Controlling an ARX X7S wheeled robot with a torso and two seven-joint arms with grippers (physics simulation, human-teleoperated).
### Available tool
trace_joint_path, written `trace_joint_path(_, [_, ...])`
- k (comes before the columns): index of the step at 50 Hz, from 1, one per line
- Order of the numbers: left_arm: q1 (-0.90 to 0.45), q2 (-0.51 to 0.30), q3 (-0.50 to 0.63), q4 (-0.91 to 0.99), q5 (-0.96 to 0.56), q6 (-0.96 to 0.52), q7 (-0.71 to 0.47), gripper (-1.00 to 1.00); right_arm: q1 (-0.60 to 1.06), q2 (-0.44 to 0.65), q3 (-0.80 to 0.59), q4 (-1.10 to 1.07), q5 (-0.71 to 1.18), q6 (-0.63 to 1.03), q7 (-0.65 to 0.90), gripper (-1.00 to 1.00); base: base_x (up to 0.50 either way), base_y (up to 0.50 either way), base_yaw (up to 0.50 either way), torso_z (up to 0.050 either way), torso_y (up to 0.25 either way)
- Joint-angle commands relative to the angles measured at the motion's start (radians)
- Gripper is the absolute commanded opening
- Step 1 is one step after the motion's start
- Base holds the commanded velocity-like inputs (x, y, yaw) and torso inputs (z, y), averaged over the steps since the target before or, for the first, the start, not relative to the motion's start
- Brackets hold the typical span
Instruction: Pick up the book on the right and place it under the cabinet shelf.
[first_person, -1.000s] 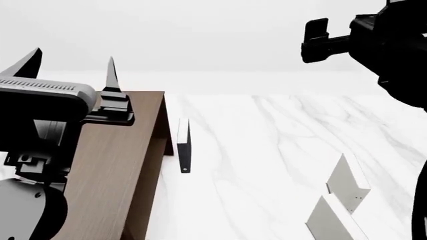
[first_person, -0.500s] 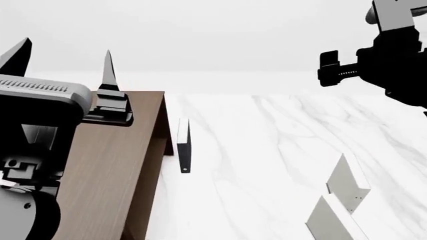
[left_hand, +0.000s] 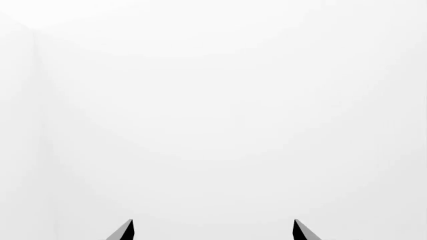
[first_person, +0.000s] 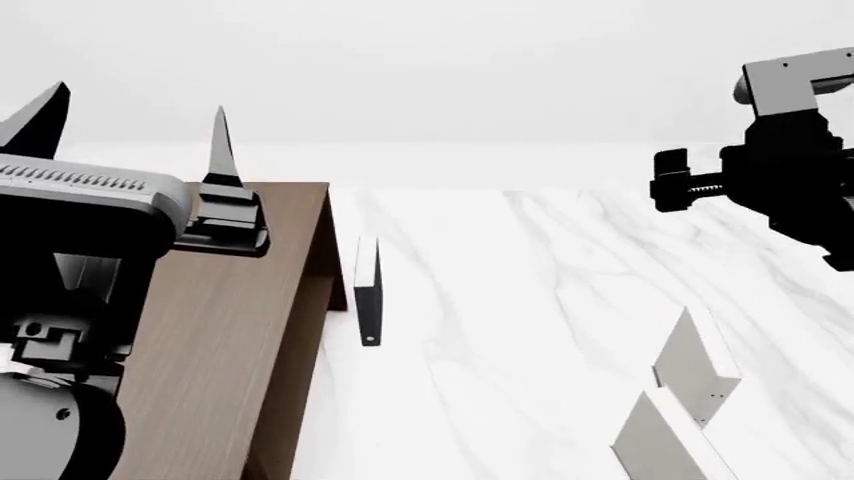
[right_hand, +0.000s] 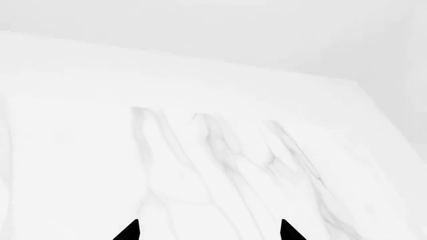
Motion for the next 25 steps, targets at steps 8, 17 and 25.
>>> trace_joint_path(8, [0.017, -0.008, 0.002, -0.01, -0.005, 0.021, -0.011, 1.0, -0.043, 0.017, -0.036, 0.055, -0.01, -0.023, -0.044, 1.0, 0.0, 0.0, 0.0, 0.0, 0.0])
trace_joint_path(17, [0.022, -0.012, 0.006, -0.023, -0.005, 0.037, -0.013, 1.0, -0.089, 0.031, -0.037, 0.052, -0.005, -0.031, -0.049, 1.0, 0.0, 0.0, 0.0, 0.0, 0.0])
trace_joint_path(25, [0.038, -0.014, 0.007, -0.038, -0.004, 0.061, -0.013, 1.0, -0.132, 0.049, -0.034, 0.025, 0.013, -0.018, -0.054, 1.0, 0.0, 0.0, 0.0, 0.0, 0.0])
